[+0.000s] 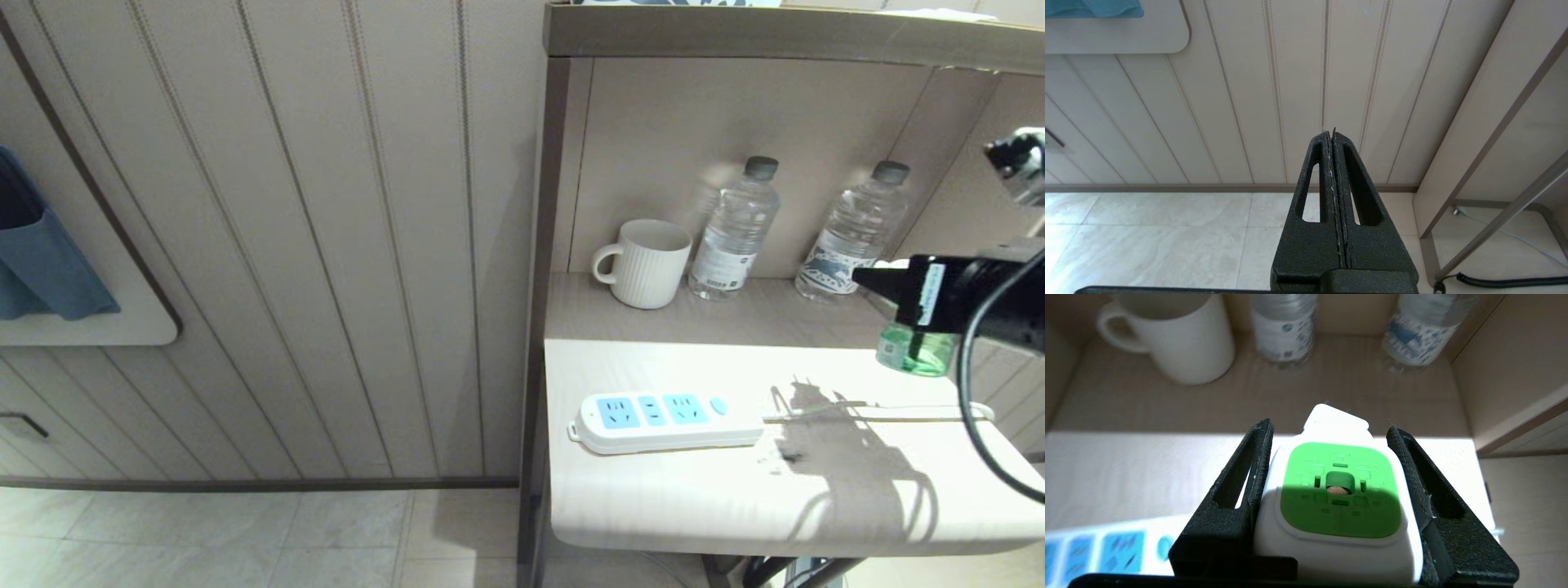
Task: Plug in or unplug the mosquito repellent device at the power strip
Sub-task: Pick up the mosquito repellent liquid
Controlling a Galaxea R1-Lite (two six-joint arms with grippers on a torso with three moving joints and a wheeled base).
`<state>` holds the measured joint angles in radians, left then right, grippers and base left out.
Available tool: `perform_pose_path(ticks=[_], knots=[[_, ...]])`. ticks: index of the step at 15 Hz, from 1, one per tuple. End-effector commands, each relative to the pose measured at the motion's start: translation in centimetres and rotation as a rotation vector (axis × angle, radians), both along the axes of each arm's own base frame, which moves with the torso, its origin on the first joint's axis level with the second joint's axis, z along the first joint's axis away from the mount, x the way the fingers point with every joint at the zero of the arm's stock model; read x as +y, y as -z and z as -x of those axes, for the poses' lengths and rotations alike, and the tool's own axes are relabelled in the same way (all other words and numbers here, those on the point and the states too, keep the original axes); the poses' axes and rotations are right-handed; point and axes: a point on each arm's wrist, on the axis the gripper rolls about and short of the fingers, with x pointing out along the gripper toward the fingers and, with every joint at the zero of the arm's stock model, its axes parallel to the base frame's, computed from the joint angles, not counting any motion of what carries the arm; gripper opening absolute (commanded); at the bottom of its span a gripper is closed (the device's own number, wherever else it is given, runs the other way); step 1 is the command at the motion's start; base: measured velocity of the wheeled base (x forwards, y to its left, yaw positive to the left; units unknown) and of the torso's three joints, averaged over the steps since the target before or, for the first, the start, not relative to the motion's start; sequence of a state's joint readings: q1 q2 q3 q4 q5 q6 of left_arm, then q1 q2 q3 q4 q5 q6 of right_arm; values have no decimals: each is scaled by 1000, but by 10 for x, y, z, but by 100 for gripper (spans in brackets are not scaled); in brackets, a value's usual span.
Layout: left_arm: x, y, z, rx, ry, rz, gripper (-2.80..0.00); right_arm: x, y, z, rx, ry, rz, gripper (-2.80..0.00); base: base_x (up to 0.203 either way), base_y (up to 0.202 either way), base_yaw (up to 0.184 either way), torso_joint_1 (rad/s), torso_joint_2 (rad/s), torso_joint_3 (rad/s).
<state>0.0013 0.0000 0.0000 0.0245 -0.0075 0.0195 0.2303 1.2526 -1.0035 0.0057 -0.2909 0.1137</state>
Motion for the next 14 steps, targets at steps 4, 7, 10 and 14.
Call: perform_pose_path(ticks=[4, 7, 10, 14], knots=[[0, 0, 0, 2, 0, 0, -280, 3, -10, 31, 466, -113, 6, -280, 0, 0, 0, 0, 0, 0], [0, 0, 0, 2, 0, 0, -280, 13, -11, 36, 571, -232, -6, -280, 0, 0, 0, 0, 0, 0], [0, 0, 0, 2, 0, 0, -280, 20, -19, 50, 698, -411, -24, -280, 0, 0, 0, 0, 0, 0], [0, 0, 0, 2, 0, 1, -280, 25, -38, 53, 854, -570, -53, -280, 0, 0, 0, 0, 0, 0]])
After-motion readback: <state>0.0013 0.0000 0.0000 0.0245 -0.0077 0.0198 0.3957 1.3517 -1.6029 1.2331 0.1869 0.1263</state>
